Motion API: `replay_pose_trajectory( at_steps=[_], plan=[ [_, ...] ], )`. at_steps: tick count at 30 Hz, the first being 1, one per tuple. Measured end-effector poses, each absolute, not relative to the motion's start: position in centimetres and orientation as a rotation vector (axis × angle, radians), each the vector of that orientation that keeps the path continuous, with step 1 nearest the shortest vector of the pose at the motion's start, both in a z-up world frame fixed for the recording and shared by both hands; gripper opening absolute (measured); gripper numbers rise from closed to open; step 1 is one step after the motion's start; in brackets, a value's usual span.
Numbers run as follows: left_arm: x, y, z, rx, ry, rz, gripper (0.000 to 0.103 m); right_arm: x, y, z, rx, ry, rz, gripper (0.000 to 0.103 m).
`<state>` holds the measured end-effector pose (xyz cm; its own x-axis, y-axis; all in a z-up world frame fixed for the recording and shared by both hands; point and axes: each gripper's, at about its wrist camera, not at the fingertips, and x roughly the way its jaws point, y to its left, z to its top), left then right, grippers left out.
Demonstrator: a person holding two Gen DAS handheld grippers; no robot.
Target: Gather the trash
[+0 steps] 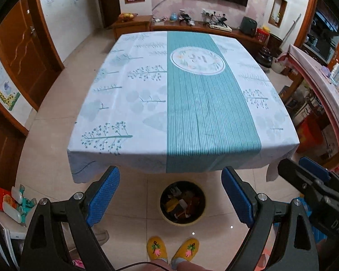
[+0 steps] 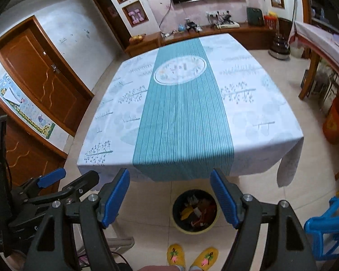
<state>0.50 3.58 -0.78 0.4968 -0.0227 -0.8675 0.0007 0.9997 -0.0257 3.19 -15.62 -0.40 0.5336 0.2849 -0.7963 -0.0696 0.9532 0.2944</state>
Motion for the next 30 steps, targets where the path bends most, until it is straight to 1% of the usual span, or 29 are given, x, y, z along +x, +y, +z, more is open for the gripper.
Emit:
replay_pose_trajectory(
  at_steps=[30],
  plan=[
    [-0.6,2.9,1.6,-0.022,0.964,0.035,0.090,2.6,-16.2,1.3,0.188,0.943,0.211,0.074]
  ],
)
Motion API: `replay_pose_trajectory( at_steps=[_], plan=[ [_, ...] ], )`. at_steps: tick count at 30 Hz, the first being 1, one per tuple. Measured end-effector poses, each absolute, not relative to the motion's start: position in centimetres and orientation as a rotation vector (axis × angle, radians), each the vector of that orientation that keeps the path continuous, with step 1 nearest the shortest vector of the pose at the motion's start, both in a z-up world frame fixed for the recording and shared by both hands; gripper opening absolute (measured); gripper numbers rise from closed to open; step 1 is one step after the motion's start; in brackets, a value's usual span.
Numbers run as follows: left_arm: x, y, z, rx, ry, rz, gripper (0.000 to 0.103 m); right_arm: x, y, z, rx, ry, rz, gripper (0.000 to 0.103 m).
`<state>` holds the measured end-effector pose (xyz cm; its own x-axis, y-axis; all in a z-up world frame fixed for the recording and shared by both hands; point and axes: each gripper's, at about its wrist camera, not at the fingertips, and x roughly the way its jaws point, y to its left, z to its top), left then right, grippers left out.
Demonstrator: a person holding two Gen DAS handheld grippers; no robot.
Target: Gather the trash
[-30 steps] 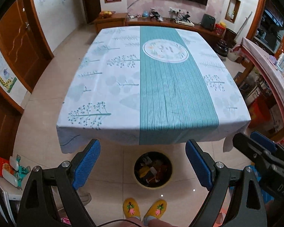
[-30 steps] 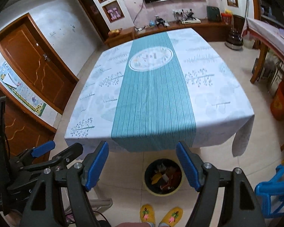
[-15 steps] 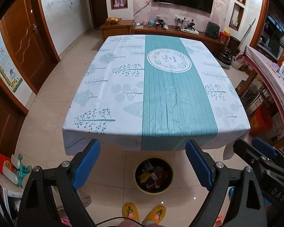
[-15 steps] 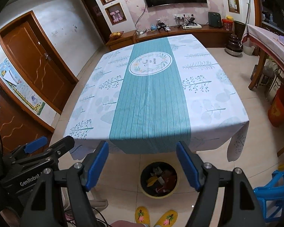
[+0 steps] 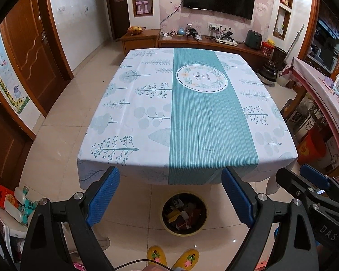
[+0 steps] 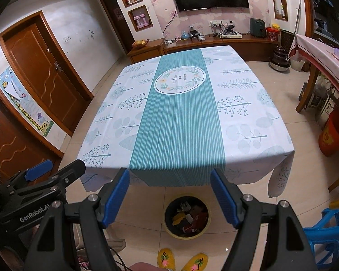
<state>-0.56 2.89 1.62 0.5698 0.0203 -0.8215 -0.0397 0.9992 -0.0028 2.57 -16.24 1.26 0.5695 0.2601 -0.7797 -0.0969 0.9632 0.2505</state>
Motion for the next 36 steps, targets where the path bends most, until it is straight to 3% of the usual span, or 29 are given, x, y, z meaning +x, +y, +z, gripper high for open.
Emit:
replay_pose_trajectory(
  at_steps=[36],
  plan=[
    [-0.99,2.75,1.64,0.000,0.956,0.026,0.090,2.60,-16.67,1.45,0.182,0.936,0.224,0.074]
  ],
)
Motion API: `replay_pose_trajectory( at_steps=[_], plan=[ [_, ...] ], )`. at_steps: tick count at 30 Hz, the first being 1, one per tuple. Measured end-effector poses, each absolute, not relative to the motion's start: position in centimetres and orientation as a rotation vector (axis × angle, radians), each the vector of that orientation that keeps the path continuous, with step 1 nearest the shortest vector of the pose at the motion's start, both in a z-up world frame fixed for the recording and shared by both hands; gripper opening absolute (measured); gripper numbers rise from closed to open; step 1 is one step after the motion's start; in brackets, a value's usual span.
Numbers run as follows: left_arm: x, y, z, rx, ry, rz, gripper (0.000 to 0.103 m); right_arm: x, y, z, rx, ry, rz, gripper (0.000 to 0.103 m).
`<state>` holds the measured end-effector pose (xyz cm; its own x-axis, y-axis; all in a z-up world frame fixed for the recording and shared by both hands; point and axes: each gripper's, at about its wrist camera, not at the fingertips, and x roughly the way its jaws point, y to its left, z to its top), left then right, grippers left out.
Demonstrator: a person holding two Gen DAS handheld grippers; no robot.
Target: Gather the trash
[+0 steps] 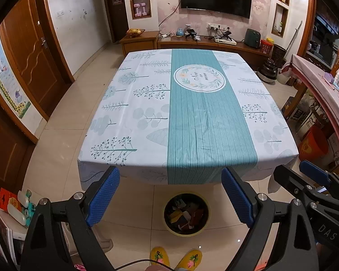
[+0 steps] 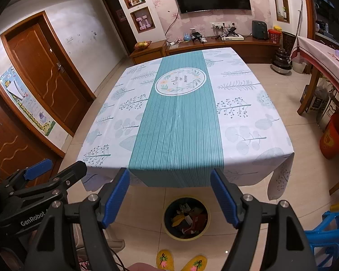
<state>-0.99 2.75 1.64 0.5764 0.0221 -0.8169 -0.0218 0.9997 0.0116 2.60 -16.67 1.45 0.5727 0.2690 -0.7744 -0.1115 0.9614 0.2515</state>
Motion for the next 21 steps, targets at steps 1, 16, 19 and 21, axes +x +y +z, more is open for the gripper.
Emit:
replay_pose_trajectory(
  at_steps=[1,16,19,21],
  plan=[
    [-1.01,2.79,1.64,0.001,0.956,0.026,0.090,2.59,-16.65,1.45,0.183,0.936,0.224,0.074],
    [-0.59,3.32,1.65,0.012,0.958,0.016,0.090,2.96,-16.75,1.44,0.176,0.936,0.234,0.074],
    [-0.51,3.22,1.65,0.013,0.959,0.016,0.090,2.99,-16.72,1.36,0.176,0.937,0.234,0.074],
    [-0.54,3.21,1.65,0.013,0.960,0.015,0.090,2.98,-16.72,1.37,0.176,0.936,0.234,0.074]
  ],
)
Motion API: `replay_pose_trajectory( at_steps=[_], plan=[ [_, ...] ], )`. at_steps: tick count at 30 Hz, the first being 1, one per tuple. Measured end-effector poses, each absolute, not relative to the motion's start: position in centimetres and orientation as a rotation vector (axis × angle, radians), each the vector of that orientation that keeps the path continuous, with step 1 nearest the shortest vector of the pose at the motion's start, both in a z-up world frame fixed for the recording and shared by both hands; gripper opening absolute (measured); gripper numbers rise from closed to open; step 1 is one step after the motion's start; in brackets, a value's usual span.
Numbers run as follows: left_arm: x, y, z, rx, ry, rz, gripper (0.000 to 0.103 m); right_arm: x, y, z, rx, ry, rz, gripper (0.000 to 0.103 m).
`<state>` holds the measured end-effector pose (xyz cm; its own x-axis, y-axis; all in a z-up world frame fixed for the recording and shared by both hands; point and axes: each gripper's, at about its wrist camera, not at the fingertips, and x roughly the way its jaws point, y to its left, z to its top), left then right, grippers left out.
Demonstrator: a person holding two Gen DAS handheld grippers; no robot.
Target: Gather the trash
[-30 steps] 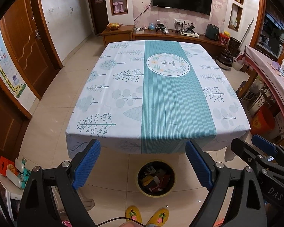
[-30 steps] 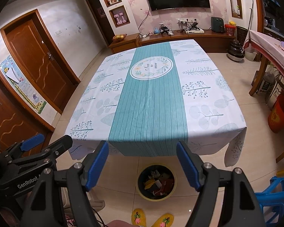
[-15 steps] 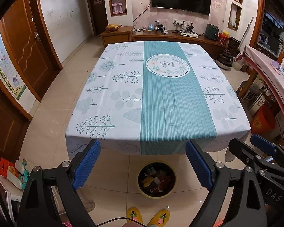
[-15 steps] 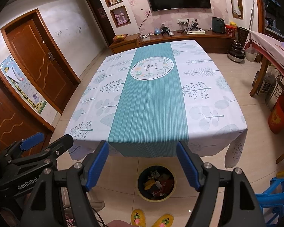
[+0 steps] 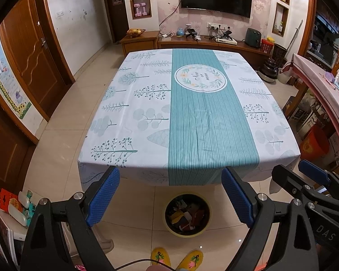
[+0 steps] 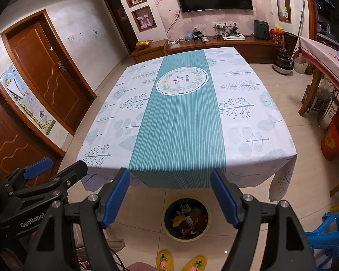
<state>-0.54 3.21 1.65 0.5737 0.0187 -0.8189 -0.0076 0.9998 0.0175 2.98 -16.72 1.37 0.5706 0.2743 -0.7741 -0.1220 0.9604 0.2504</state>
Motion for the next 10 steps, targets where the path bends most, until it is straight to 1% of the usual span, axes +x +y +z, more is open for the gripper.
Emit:
replay_pose_trajectory(
  at_steps=[10],
  plan=[
    [-0.37,3.45,1.56,0.020,0.962,0.004,0.090,3.10,-16.75,1.26,0.175,0.938,0.236,0.074]
  ],
)
